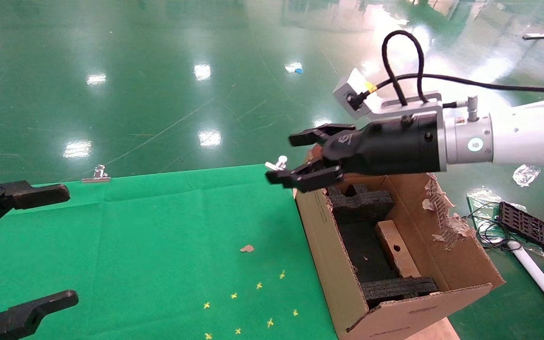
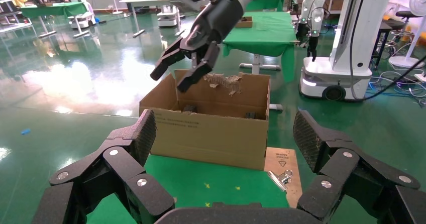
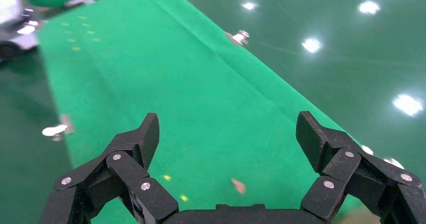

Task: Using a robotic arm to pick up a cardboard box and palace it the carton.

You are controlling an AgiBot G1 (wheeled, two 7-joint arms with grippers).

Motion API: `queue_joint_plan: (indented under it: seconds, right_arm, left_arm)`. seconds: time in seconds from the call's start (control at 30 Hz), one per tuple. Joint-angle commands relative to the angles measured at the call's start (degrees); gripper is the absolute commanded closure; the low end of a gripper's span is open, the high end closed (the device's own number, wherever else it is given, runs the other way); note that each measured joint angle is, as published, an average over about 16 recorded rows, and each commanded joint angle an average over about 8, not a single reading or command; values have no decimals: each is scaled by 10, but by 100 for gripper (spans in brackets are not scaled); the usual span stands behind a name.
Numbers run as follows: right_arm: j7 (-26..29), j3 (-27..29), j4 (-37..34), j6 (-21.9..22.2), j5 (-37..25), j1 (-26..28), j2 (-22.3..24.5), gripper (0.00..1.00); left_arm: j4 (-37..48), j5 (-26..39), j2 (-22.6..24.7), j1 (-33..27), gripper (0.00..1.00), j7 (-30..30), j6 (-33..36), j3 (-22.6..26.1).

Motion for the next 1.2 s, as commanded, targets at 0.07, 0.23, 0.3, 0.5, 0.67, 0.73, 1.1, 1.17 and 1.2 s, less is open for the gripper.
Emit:
queue_joint_plan:
  seconds: [0.07, 0.23, 0.3, 0.5, 0.67, 0.73, 1.1, 1.17, 1.2]
  right_arm:
    - [-20, 31, 17, -11, 20, -31, -2, 0]
    - [-52, 82, 46, -30, 52, -82, -4, 0]
    - [-65, 102, 57, -37, 65, -102, -5, 0]
    - [-104, 164, 92, -59, 104, -164, -9, 0]
    - [-137, 216, 120, -78, 137, -215, -12, 0]
    - [-150, 236, 132, -85, 150, -235, -13, 0]
    - [-187, 304, 168, -108, 192, -303, -16, 0]
    - [-186, 303, 167, -108, 192, -301, -16, 0]
    - [-185, 302, 167, -108, 191, -300, -16, 0]
  left_arm:
    - [0, 0, 0, 0, 0, 0, 0, 0]
    - [0, 0, 0, 0, 0, 0, 0, 0]
    - [0, 0, 0, 0, 0, 0, 0, 0]
    - [0, 0, 0, 0, 0, 0, 0, 0]
    - [0, 0, 0, 0, 0, 0, 0, 1]
    - [0, 0, 0, 0, 0, 0, 0, 1]
    - [0, -1, 0, 0, 0, 1, 0, 1]
    - [0, -1, 0, 0, 0, 1, -1, 1]
    - [0, -1, 0, 0, 0, 1, -1, 1]
